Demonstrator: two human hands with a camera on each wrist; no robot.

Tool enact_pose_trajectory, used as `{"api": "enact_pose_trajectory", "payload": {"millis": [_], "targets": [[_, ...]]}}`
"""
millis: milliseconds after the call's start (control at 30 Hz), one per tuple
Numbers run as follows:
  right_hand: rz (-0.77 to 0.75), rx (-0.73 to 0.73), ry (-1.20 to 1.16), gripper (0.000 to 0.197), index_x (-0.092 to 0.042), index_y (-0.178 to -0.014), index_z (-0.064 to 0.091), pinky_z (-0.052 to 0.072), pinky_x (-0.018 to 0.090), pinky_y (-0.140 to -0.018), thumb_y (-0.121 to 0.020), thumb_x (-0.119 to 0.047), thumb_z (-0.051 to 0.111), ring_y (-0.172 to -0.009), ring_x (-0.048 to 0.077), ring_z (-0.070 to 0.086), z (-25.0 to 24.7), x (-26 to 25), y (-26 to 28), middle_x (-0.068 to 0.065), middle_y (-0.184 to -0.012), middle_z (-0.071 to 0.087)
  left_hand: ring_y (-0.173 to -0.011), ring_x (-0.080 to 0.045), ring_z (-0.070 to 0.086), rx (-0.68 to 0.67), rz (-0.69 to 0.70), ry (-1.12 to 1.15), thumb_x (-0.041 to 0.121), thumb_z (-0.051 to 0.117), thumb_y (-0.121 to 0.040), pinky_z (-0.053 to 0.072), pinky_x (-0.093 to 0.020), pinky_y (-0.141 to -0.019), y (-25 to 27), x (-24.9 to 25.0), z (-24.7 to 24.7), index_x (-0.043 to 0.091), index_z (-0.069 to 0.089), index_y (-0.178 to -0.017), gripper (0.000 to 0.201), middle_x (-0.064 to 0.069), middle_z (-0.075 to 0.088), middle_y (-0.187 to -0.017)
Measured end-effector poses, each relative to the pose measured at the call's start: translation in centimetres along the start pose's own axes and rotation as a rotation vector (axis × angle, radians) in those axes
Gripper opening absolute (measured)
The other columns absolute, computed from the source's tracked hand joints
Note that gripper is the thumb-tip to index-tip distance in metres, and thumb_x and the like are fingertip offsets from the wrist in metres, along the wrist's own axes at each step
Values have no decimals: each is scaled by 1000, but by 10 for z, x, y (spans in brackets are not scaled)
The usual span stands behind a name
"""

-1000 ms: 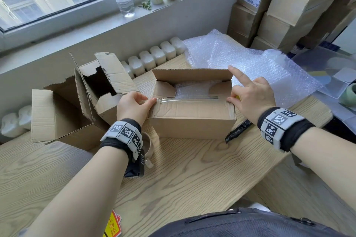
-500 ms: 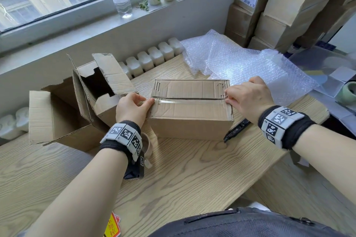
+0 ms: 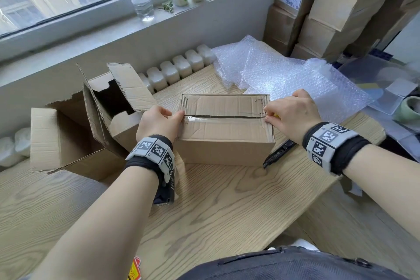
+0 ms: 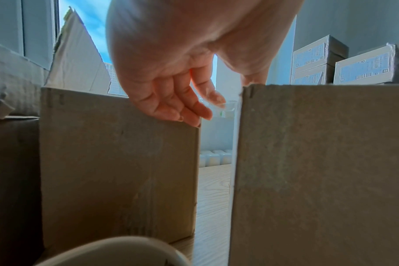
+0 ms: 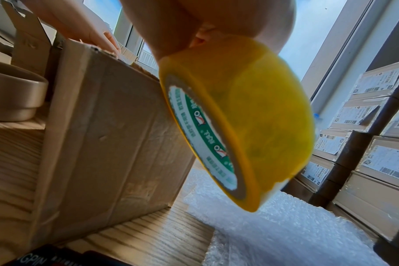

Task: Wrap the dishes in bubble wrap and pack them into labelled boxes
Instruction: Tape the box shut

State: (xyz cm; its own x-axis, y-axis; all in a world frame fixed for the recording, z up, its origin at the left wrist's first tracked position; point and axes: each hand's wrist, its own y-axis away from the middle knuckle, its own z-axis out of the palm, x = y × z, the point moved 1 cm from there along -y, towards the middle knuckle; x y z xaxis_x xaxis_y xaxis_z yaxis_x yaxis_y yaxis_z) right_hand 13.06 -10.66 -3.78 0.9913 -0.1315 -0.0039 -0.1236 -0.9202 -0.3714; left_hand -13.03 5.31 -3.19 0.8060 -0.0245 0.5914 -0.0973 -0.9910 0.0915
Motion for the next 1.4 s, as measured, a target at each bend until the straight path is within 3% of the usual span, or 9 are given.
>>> {"api": "enact_pose_trajectory", "payload": {"millis": [267,433,633,733,833,1000,1233,1300,1400], "targets": [[21,-35,-29,20,-16,-65,61,24,30,-78,-72,-22,79,-53,20,58,-2,0,-3,-5,-61,65,-102,-17,59,18,19,-51,60,58,-81,43,-31,-75,-2,5,4,24,57,-117,50,3,62,-114],[46,-71,-32,19,-16,-66,62,23,30,-80,-75,-24,76,-58,21,59,-2,1,-4,-4,-66,67,-113,-23,57,43,39,-98,57,54,-86,40,-33,-76,7,6,3,28,40,-137,60,0,58,-127],[85,-135,-36,16,-16,-76,65,21,29,-87,-82,-29,69,-69,19,60,-5,0,-4,-6,-76,69,-112,-26,53,135,41,-114,47,52,-91,45,-40,-84,19,-3,0,21,40,-136,54,-7,50,-129],[92,-152,-35,16,-16,-79,65,21,28,-88,-84,-31,67,-72,19,60,-7,-1,-5,-6,-79,69,-118,-25,46,178,217,-172,34,51,-94,40,-37,-95,32,-2,3,16,48,-130,40,-8,45,-131],[103,-167,-44,16,-16,-80,65,21,29,-89,-85,-31,66,-74,19,60,-9,-2,-5,-5,-82,69,-124,-21,45,85,392,-197,26,43,-98,38,-32,-99,40,4,13,15,49,-135,39,-2,48,-138],[106,-152,-38,16,-17,-77,64,21,28,-86,-83,-32,68,-71,18,58,-9,-3,-4,-6,-79,70,-132,-23,40,-48,364,-207,24,35,-101,37,-34,-101,41,11,20,10,35,-144,45,-4,35,-151],[119,-190,-41,17,-19,-78,61,21,28,-89,-85,-34,65,-75,16,57,-12,-5,-4,-7,-85,69,-109,-30,51,-222,270,-221,27,41,-99,38,-34,-78,23,11,16,8,40,-126,33,-16,53,-122],[150,-213,-78,17,-22,-77,59,21,28,-91,-86,-36,64,-79,15,57,-14,-4,-5,-9,-89,69,-120,-32,46,-252,261,-241,28,39,-100,39,-37,-88,24,14,18,8,31,-138,44,-19,43,-137],[198,-279,-134,18,-28,-77,53,19,29,-94,-85,-40,63,-90,15,57,-18,-3,-10,-11,-99,66,-143,-29,17,-242,306,-394,50,33,-97,21,-38,-114,33,15,26,13,7,-152,71,-15,8,-158]]}}
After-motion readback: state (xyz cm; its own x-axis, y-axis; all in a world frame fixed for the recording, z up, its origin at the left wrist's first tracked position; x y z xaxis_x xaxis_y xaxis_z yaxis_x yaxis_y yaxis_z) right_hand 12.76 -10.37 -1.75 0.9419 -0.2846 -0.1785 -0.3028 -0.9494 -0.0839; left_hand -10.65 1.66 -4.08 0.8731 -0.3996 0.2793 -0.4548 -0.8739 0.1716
